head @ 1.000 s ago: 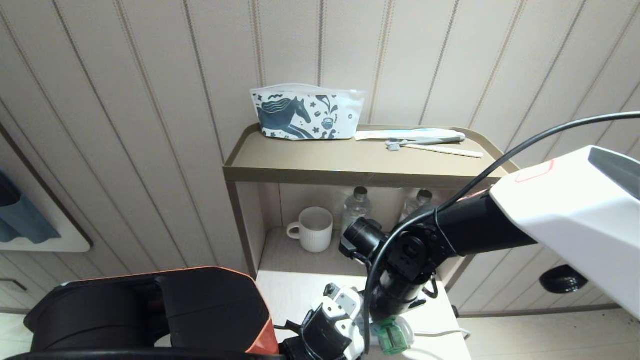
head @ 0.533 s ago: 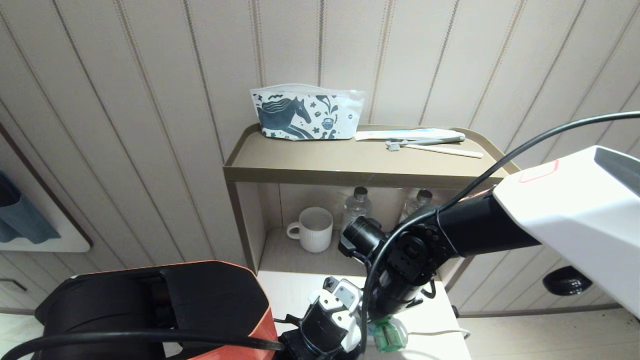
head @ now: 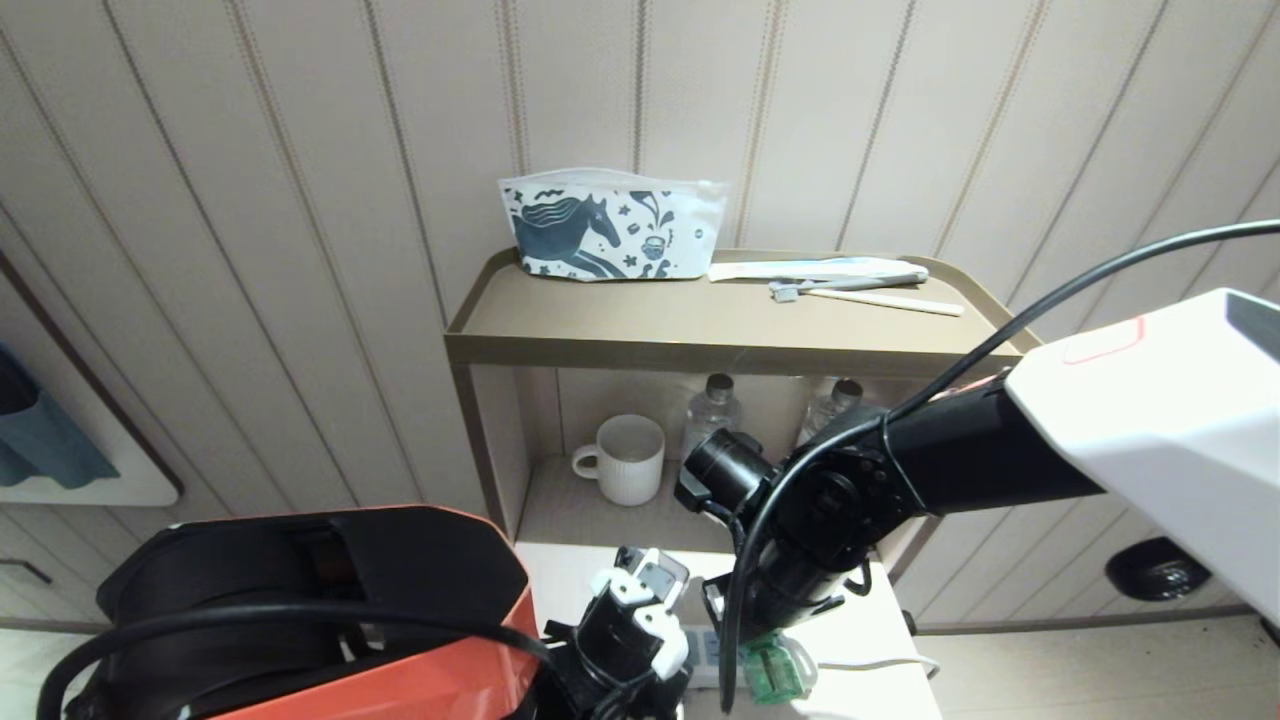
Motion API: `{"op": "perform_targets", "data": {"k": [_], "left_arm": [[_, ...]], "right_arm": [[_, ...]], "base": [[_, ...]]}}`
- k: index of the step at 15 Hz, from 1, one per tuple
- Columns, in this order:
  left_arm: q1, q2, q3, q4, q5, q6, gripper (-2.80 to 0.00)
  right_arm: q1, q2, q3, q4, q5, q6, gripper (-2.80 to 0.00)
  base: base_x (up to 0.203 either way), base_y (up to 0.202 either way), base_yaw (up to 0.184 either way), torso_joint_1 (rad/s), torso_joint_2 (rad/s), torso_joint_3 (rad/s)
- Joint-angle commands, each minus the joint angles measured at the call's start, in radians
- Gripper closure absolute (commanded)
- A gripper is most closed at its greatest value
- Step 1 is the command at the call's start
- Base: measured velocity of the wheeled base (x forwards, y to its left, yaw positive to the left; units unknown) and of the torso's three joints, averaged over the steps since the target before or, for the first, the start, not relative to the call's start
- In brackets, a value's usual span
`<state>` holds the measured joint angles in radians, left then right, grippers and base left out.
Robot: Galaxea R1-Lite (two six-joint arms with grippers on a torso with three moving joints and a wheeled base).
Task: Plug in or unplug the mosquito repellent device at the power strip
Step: Hold the socket with your left hand and unplug it with your right hand, then place the mosquito repellent liquid on the table
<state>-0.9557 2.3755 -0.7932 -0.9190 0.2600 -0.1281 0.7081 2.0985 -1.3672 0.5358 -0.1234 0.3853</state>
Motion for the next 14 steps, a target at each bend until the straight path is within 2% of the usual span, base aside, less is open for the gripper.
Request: {"op": "perform_targets", "data": {"k": [1,10,14], "left_arm": [[0.003,-0.027,0.009,-0.023,0.001,-0.001,0.00],[0.135,-0.239,0.074,-0.024,0.004,0.005,0.00],[0.204,-0.432,0.185,-0.019,0.006,0.008,0.00]], "right_arm": [[-0.004,0.008,0.000,0.004,-0.007,0.003,0.00],[-0.003,0.001,-0.003,0.003,-0.010,0.003,0.00],[-0.002,-0.009,-0.001,0.004,-0.013,0.001,0.00]], "base": [[0.000,0.000,0.000,0.000,0.00,0.000],[0.000,0.000,0.000,0.000,0.00,0.000],[0.000,0.000,0.000,0.000,0.00,0.000]]}}
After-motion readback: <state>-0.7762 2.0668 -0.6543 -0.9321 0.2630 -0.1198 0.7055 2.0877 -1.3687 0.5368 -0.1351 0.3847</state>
